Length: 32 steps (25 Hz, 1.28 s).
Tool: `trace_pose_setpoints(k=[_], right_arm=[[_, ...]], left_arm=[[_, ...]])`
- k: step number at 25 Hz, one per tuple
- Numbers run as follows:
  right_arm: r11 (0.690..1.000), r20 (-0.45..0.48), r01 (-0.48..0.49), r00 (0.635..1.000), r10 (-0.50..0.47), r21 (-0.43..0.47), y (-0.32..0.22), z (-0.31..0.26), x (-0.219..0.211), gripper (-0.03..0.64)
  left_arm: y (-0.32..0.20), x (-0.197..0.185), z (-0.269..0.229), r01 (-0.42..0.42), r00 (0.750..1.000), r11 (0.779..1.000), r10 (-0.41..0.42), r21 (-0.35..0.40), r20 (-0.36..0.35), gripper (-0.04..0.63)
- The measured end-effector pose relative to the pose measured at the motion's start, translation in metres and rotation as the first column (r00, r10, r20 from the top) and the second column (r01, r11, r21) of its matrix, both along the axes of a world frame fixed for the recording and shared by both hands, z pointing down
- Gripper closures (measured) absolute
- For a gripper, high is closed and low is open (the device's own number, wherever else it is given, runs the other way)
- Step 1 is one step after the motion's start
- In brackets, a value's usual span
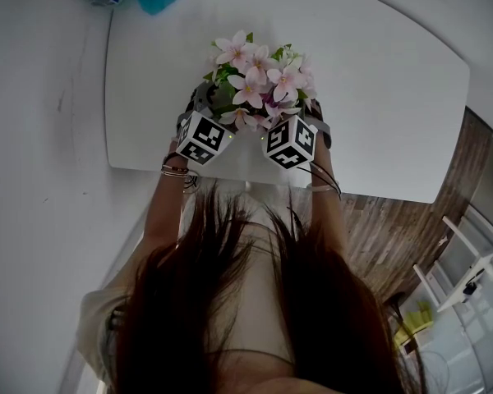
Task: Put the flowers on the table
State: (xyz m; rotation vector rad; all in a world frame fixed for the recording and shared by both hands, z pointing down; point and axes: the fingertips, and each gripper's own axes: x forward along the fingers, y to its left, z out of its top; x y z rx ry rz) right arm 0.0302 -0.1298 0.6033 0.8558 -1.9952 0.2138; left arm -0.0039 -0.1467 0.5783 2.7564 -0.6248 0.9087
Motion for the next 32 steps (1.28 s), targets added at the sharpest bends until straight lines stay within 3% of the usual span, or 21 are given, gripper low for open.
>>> trace_pose_setpoints(k=[6,11,32], right_arm=[[1.000,0.017,-0.007,1.000,0.007,-0.013,0.0000,0.0012,-0.0001,0.244],[1.000,0.010,0.004,1.000,-0.004,-0.004,-0.0007,0.0035,-0.0015,0.244],[0.999,0.031,-0.045,0.998,0.045,-0.027,0.0025,0.0046,0.0023,0.255]], left_arm=[[-0.0010,-0.0001,0.0028,-0.018,1.000,1.000,0.018,-0.017,0.010,0.167],[-0.0027,-0.0036,0.0090,-0.041,0.997,0.999,0.040,0.010,0.062,0.169],[-0.0025,-0.0076,0.0093,-0.037,0.995,0.999,0.035,0.014,0.095,0.172]])
